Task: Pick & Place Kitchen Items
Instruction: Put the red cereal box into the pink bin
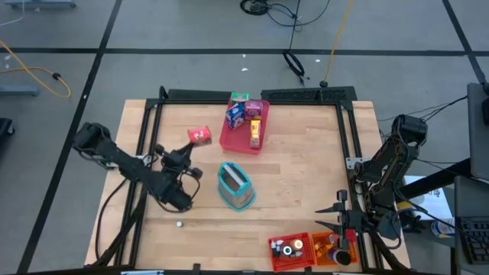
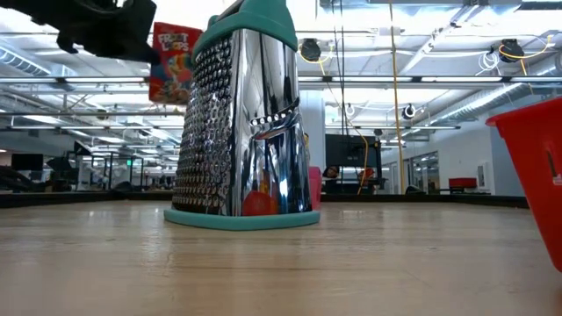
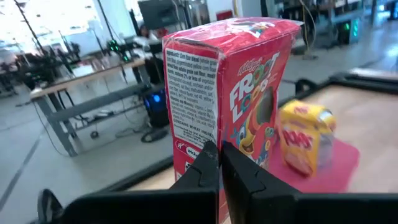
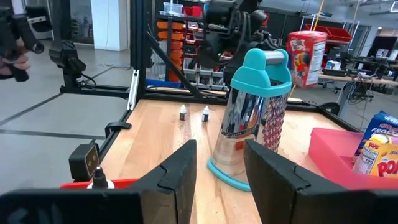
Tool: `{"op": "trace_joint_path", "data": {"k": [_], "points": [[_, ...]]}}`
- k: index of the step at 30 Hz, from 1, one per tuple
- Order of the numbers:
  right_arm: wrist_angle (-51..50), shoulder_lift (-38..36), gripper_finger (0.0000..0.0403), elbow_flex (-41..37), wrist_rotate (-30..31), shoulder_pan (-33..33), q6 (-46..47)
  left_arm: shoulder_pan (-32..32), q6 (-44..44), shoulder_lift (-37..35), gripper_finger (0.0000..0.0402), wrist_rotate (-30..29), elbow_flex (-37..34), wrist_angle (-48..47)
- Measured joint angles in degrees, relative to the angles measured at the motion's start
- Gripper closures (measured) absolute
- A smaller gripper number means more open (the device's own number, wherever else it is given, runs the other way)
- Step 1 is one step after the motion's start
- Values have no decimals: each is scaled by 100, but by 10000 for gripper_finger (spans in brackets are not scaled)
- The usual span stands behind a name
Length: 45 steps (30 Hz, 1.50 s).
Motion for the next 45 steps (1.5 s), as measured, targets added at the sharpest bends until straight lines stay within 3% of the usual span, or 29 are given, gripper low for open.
{"op": "trace_joint_path", "data": {"k": [4, 8, 10, 12, 14, 16, 23, 32, 41, 45], "points": [[0, 0, 277, 0, 9, -2, -298, 321, 641, -303, 402, -213, -256, 758], [11, 0, 277, 0, 10, -105, -658, 577, 1935, -424, 402, 53, -496, 1995], [102, -2, 277, 0, 9, -203, -900, 651, 3177, -427, 402, 252, -551, 3266], [233, -2, 277, 0, 9, -339, -1208, 823, 5002, -418, 402, 602, -679, 4727], [349, -2, 277, 0, 8, -467, -1369, 1224, 6705, -418, 401, 1156, -831, 6201], [420, -4, 277, 0, 2, -566, -1418, 1677, 7842, -438, 401, 1680, -937, 7028], [420, -4, 277, 0, -10, -588, -1432, 2840, 8780, -637, 401, 2914, -1268, 7857], [436, -4, 277, 0, -11, -588, -1432, 4032, 10089, -624, 401, 4495, -1690, 10247], [438, -4, 277, 0, -9, -588, -1430, 4966, 10223, -300, 401, 6434, -1863, 11006], [432, -4, 277, 0, -6, -588, -1430, 5179, 10211, 143, 401, 6597, -1870, 11346]]}}
